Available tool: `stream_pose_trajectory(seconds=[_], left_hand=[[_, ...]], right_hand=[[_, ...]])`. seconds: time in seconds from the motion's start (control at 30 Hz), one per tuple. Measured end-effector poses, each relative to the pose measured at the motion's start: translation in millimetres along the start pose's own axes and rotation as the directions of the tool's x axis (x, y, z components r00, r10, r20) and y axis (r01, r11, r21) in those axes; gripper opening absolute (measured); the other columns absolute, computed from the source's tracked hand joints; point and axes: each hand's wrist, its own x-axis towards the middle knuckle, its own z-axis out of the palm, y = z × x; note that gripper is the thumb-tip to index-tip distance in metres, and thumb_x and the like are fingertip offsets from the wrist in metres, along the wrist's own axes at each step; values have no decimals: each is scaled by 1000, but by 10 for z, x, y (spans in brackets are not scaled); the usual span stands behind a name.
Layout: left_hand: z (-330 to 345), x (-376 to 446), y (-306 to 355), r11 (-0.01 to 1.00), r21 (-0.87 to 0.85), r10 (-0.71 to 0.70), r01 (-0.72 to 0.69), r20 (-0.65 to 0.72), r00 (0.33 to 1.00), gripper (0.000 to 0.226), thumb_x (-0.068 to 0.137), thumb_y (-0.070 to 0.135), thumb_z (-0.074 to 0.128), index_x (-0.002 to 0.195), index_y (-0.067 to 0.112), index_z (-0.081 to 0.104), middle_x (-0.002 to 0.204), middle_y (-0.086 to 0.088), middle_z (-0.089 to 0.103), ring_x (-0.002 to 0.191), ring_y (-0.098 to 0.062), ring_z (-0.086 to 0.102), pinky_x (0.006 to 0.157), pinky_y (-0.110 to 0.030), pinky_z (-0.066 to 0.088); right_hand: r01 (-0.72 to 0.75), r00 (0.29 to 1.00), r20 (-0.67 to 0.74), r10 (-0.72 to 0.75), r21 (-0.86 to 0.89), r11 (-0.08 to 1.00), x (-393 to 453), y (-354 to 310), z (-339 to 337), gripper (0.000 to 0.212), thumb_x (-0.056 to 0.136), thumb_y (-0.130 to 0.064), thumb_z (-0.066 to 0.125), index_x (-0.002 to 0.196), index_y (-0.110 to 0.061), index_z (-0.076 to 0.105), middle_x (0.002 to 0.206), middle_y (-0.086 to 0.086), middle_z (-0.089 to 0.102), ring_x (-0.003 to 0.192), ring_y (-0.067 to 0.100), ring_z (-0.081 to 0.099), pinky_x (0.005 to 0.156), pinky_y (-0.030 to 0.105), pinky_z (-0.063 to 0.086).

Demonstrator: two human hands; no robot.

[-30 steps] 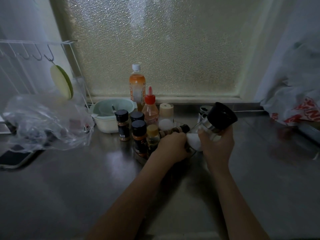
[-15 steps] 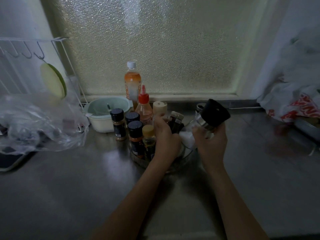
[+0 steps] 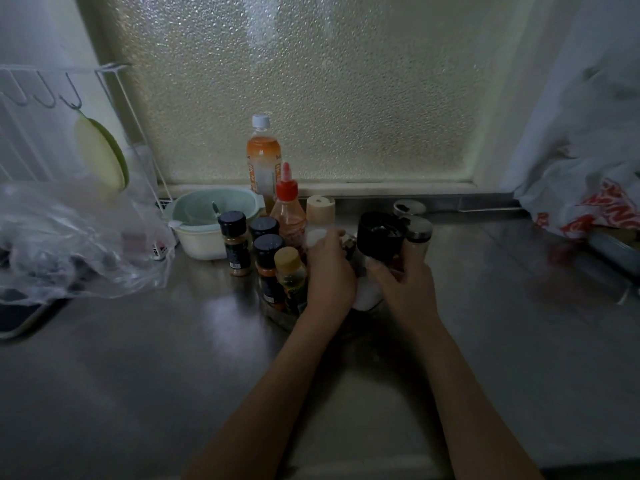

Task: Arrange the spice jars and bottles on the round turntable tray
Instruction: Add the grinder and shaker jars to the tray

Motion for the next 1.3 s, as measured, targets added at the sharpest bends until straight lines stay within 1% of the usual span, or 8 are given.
stream_pose_trajectory(seconds=[0.1,0.27,0.4,0.53,0.7,0.83,1.13,1.3], left_hand=[[-48,30,-8,999,36,-18,16,63,998,25,92,-2,47,116,2,52,111,-21,64,101,-32,60,85,-49,53],[-268,70,40,972,221,12,-78,287,958,19,88,6,53,107,8,56,109,-15,64,102,-32,59,87,-49,52],[-418,24,152,857,492,-100,-150,445,890,42,93,10,46,134,15,37,132,-17,43,125,-39,38,99,-50,41],[-451,-45,227,808,575,-154,-127,415,897,51,94,8,41,141,20,26,140,-22,31,123,-47,35,98,-50,37],[-515,-36,179,882,457,-70,-113,364,929,55,87,3,54,136,16,34,130,-20,40,110,-44,50,82,-46,45],[-613,54,193,963,228,106,-141,157,982,36,75,-1,64,110,5,55,105,-16,63,97,-32,60,75,-39,49],[-678,112,212,984,-25,175,-176,-55,983,17,81,6,65,95,15,59,85,-4,64,70,-24,64,66,-43,58],[-739,107,200,985,-157,51,-66,-102,993,27,79,15,75,91,20,51,100,-5,62,93,-22,63,80,-34,54]], right_hand=[[-15,1000,16,14,93,996,18,10,-33,21,79,-27,48,91,-39,60,80,-14,68,73,2,59,64,23,46],[-52,972,-209,106,252,966,103,-19,-63,41,87,-17,38,70,-35,71,63,-8,68,66,17,62,60,32,50],[121,948,-299,-112,13,993,190,-51,-152,25,92,-20,43,95,-18,69,76,0,67,69,12,64,64,31,51],[200,965,-115,-237,-265,943,464,-104,-225,23,89,-9,52,104,-18,67,89,0,66,77,10,58,68,6,39],[402,915,257,-311,-636,659,754,-229,-236,29,76,-8,63,101,-23,68,100,4,71,103,28,58,88,37,40],[447,871,489,-42,-754,481,837,-309,-219,40,78,-4,52,111,-27,59,114,2,64,121,23,50,102,37,21],[426,773,511,376,-857,289,919,-312,-96,38,94,-30,40,128,-19,50,135,6,51,139,25,31,110,70,-10],[433,787,458,412,-887,158,904,-347,0,32,95,-32,38,116,-17,55,127,7,53,133,28,35,106,72,-11]])
